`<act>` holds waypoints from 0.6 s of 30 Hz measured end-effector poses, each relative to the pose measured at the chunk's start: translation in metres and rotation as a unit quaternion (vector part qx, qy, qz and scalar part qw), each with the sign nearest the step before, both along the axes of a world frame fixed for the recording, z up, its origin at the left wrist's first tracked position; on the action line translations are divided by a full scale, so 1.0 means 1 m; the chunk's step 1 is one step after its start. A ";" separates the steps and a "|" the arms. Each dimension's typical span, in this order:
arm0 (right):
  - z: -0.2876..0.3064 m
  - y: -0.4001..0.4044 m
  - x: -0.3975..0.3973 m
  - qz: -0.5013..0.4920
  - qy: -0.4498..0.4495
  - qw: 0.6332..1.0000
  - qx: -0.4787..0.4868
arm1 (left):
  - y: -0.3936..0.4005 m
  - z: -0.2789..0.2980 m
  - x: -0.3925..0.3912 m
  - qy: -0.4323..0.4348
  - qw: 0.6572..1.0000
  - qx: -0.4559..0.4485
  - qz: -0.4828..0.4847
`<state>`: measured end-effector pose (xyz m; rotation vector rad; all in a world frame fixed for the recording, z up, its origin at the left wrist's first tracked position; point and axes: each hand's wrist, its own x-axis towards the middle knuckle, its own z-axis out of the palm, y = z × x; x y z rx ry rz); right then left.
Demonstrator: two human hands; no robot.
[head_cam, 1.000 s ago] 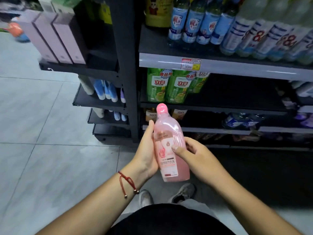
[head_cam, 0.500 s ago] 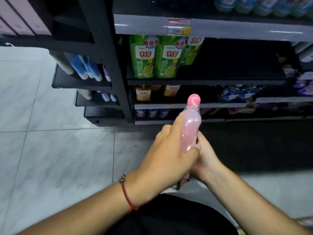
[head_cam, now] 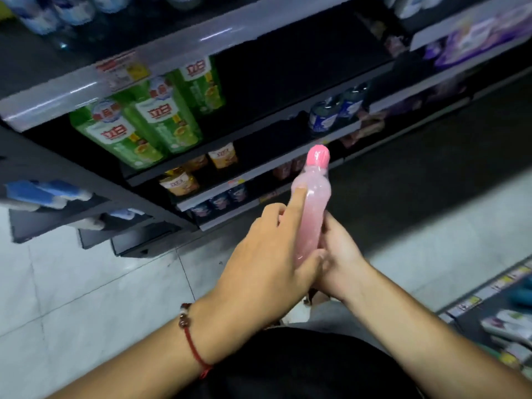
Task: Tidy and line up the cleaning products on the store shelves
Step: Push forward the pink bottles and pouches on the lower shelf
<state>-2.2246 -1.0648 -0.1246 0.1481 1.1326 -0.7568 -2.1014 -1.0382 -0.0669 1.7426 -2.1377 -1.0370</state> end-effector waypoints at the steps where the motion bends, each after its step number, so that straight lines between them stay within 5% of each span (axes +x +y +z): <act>1: -0.002 -0.003 -0.018 -0.021 -0.004 1.000 0.000 | -0.008 0.000 -0.011 0.004 1.000 0.016 -0.009; 8: 0.004 -0.027 -0.145 -0.068 0.012 0.997 -0.025 | -0.068 -0.011 -0.112 0.055 0.987 0.111 -0.098; 18: 0.022 -0.057 -0.309 -0.128 0.111 0.980 -0.103 | -0.140 -0.031 -0.272 0.250 0.940 0.196 -0.122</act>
